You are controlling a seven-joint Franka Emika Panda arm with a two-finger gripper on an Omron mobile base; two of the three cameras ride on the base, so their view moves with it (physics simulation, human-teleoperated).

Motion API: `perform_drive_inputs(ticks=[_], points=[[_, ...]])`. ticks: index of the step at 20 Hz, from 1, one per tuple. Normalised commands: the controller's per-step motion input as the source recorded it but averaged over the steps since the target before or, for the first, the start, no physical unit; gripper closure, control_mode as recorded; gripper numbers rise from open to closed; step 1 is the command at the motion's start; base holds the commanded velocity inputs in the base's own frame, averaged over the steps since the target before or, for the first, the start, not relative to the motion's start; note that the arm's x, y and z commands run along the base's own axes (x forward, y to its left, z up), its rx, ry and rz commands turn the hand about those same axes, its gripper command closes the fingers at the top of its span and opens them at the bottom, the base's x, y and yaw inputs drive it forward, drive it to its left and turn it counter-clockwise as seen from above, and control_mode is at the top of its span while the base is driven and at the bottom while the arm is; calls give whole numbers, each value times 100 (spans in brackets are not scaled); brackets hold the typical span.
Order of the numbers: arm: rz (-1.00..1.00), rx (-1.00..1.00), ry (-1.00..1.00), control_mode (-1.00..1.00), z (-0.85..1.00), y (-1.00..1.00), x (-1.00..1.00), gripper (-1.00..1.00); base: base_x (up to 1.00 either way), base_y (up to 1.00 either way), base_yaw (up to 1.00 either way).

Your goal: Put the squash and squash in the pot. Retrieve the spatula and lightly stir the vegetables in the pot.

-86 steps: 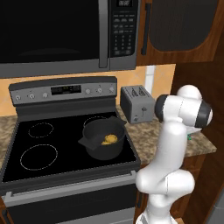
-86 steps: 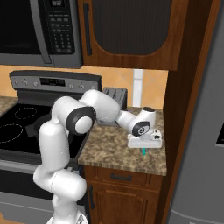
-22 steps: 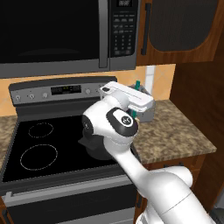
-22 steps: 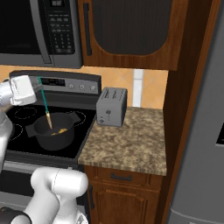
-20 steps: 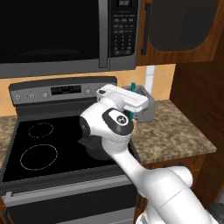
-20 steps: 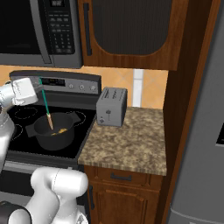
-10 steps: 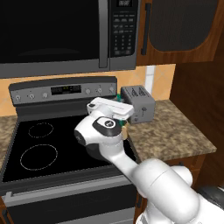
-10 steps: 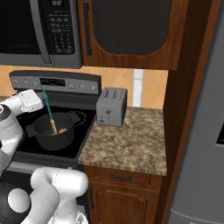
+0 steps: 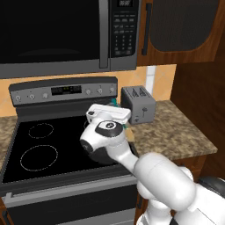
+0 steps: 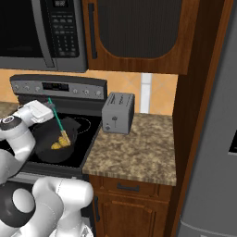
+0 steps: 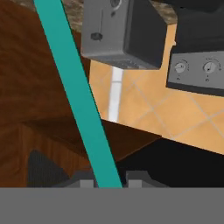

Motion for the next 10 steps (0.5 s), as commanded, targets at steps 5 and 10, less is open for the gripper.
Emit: perform_drive_inputs(ticks=[5,10], points=[[11,3,1,-100,30,57,2,100,0,0,0],[8,9,8,-100,19,48,1,100,0,0,0]])
